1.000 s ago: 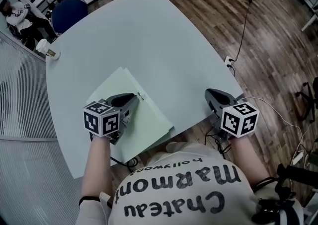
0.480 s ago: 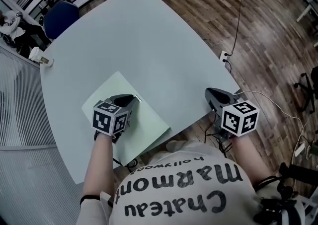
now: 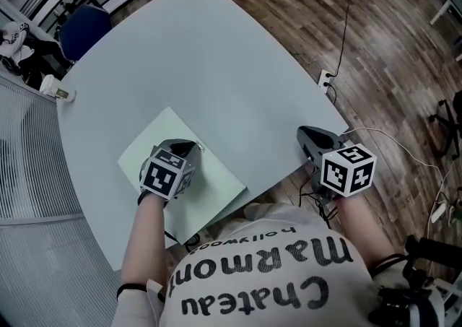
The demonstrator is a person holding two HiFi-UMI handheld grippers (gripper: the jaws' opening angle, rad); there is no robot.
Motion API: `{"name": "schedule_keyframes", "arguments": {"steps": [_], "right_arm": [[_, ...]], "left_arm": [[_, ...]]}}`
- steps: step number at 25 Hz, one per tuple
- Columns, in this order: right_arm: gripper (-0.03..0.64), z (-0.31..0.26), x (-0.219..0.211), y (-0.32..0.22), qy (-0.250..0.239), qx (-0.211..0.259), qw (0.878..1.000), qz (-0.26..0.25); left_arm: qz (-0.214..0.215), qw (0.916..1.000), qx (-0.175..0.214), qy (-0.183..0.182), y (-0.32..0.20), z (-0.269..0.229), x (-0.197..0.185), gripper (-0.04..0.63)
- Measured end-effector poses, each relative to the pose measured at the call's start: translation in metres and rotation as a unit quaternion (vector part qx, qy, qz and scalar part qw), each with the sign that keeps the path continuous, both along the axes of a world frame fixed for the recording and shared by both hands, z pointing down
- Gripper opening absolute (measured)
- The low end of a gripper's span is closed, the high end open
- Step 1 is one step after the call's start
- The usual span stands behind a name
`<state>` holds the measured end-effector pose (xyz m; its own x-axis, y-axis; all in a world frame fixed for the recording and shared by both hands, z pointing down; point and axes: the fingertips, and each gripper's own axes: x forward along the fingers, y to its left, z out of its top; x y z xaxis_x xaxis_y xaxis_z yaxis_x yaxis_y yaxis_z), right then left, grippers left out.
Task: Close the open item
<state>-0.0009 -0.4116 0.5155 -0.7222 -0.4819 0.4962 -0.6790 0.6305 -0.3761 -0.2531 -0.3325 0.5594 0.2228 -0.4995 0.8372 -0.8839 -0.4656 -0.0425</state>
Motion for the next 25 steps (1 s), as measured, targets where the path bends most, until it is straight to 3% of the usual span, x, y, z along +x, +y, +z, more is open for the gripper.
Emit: {"name": "schedule_keyframes", "arguments": {"steps": [5,9,16,25], "right_arm": [[0.0,0.007,-0.003,-0.001,-0.002,-0.003,1.0,-0.002],[0.0,0.012,-0.007,-0.001,-0.006,-0.009,1.0,-0.003],[0.0,0.025,-0.013,0.009,-0.014,-0.028,0.999,-0.011],[0.0,0.034,-0.005,0.024,-0.028,-0.045,0.998,-0.015]], "left_arm": [[0.037,0.998,-0.041,-0.03,-0.002,0.01,0.002,0.006],[0.028,0.9975,-0.062,-0.016,-0.005,0.011,0.002,0.009],[0.019,0.9947,-0.094,-0.036,-0.007,0.013,0.0,0.009],[0.012,0.9937,-0.085,-0.072,-0.004,0.012,0.012,0.011]]}}
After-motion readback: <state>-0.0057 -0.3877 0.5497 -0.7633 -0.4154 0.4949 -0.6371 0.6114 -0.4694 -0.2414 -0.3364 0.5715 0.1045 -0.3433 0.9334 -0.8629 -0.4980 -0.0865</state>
